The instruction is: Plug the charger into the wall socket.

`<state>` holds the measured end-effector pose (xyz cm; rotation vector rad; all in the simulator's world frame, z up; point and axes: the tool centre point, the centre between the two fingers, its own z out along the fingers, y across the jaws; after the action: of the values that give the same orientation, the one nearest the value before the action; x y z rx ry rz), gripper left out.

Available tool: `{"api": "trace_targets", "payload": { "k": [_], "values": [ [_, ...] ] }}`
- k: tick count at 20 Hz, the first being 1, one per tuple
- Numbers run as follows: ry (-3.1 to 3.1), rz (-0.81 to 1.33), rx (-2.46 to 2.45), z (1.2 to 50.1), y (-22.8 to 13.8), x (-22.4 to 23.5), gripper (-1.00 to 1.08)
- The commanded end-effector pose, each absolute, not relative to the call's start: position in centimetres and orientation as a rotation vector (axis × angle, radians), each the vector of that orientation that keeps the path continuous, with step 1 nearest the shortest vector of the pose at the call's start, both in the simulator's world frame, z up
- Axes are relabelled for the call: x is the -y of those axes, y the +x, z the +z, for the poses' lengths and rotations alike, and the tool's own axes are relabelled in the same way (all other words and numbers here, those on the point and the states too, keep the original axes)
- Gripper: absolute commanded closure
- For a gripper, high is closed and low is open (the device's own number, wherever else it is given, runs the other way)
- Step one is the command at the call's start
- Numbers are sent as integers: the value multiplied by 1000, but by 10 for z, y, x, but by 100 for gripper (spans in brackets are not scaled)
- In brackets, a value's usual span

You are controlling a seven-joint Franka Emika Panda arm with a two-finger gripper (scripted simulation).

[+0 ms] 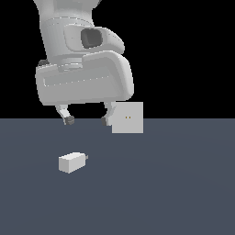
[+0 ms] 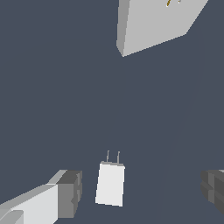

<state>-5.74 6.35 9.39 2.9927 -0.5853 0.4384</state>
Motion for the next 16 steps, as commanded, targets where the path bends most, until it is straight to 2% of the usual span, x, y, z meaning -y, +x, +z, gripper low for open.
{"api": "trace_targets", "payload": {
  "k": [1, 16],
  "values": [
    [2978, 462, 616, 88, -60, -69, -92],
    [2913, 544, 732, 64, -65, -89, -92]
  ]
}}
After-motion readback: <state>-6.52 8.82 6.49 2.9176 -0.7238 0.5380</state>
